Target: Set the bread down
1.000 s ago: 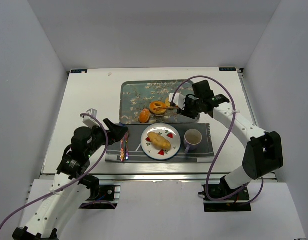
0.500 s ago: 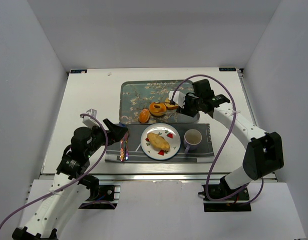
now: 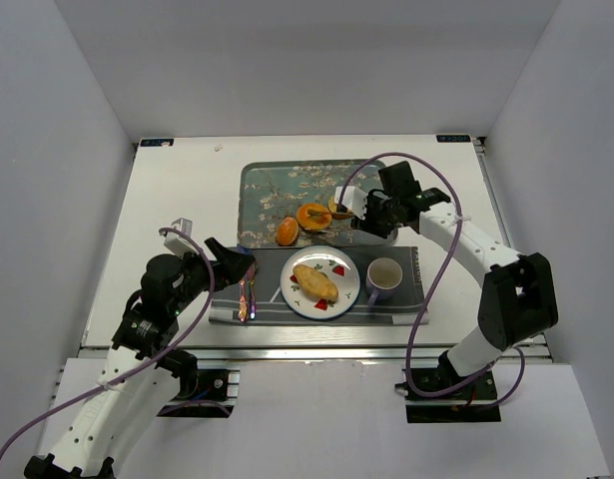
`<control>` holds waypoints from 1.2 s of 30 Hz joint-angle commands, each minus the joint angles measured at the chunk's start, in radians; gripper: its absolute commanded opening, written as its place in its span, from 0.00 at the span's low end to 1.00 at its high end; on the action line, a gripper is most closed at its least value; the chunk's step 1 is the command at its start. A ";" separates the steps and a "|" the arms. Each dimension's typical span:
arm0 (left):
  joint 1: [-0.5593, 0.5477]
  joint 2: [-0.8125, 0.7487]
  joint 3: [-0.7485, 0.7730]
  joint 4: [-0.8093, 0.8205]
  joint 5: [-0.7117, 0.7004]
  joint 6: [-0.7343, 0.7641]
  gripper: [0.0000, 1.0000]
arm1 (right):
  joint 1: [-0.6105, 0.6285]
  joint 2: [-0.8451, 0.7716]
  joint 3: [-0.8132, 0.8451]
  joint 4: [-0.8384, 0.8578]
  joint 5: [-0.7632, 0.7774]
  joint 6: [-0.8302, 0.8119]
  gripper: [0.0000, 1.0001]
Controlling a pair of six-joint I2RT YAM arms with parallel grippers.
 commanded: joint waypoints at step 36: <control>0.000 -0.003 -0.011 0.016 0.015 -0.006 0.88 | -0.001 -0.414 -0.123 -0.523 -0.231 -0.183 0.45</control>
